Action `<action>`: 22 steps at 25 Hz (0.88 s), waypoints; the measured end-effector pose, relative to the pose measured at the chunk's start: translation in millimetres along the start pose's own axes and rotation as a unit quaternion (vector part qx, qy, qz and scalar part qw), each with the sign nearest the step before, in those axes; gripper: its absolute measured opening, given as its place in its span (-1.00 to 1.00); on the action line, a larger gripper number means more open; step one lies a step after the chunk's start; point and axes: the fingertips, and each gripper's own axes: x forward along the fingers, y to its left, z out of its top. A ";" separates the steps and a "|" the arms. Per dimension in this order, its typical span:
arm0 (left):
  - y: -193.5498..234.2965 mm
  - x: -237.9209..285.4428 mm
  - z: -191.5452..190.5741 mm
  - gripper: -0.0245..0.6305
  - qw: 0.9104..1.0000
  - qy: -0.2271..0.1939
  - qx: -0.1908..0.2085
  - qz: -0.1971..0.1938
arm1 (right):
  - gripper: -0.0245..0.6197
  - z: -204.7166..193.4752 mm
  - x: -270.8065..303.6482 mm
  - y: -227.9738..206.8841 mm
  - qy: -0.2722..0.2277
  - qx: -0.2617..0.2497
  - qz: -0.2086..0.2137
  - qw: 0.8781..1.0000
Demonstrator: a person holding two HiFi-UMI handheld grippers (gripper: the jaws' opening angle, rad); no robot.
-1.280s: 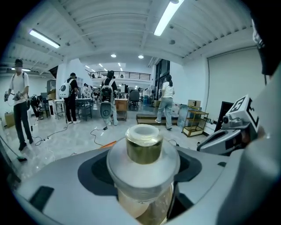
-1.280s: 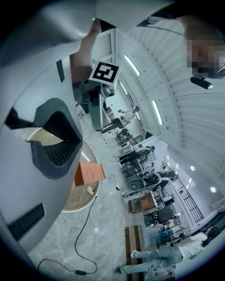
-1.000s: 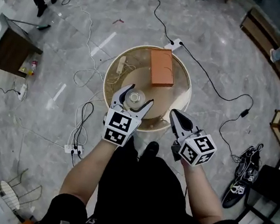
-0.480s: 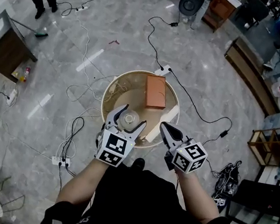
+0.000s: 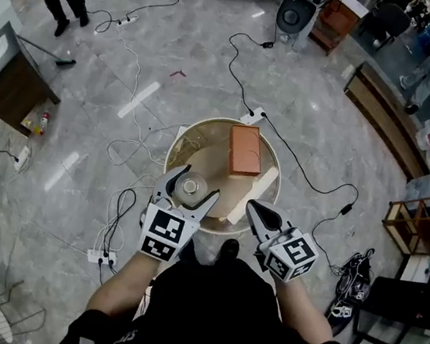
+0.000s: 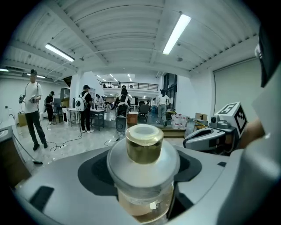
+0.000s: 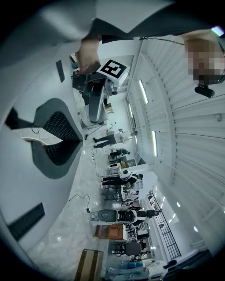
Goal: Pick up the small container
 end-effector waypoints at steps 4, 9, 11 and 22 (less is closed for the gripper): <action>-0.2 2.5 12.4 0.12 1.000 0.003 0.003 0.007 | -0.89 15.1 -10.8 -15.3 -0.026 0.011 -0.001 1.000; -4.4 11.5 28.2 0.12 1.000 0.001 -0.006 0.029 | -0.89 39.3 -21.7 -40.0 -0.059 0.006 0.026 0.998; -9.8 17.3 36.4 0.12 0.999 -0.004 -0.013 0.037 | -0.89 47.9 -29.7 -54.1 -0.073 0.005 0.032 0.997; -19.2 48.0 61.2 0.12 0.999 -0.006 -0.012 0.047 | -0.89 80.9 -56.9 -103.3 -0.120 -0.013 -0.014 0.993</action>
